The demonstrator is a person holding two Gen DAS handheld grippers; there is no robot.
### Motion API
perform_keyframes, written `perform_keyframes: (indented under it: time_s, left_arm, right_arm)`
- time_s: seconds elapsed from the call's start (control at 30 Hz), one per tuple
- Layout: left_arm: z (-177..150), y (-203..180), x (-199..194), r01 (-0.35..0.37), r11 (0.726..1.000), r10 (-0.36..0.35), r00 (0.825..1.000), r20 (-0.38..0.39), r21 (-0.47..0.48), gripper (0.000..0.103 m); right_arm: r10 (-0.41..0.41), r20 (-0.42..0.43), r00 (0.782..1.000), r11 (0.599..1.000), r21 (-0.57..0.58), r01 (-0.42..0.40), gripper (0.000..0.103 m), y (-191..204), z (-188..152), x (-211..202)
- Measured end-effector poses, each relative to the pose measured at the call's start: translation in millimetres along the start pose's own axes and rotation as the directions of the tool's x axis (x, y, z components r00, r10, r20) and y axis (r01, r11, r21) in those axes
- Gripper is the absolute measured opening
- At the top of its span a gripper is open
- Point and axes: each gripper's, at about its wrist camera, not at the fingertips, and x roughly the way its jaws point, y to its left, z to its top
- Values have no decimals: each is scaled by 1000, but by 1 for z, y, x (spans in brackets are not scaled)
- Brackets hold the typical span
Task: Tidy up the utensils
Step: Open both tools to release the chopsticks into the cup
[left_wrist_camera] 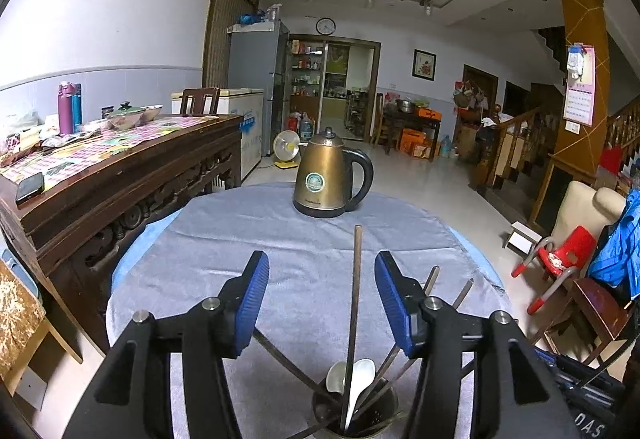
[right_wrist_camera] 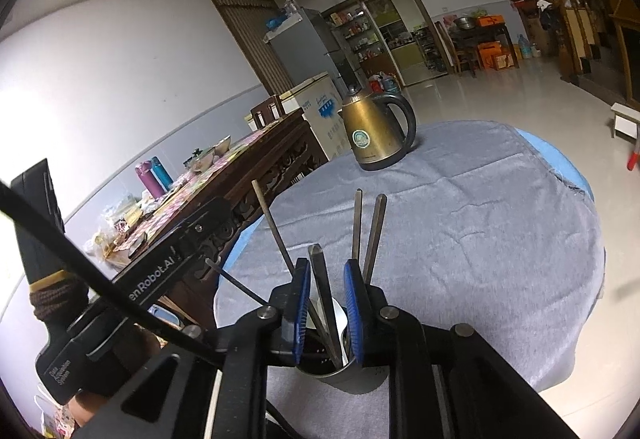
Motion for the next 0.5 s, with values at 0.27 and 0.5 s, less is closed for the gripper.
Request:
perform_keyframes:
  time_s: [0.27,0.5]
  left_arm:
    - [3,11,-14,-26,1000,26,1000,10,-8,62]
    - [4,16,-39,-69,997,68,996,57,20,74]
  right_arm:
    - [2,29,1000,999,35,-3,38,-7,-1,-13]
    - [-10,58,998,996,90,5,38,-21,0,-32]
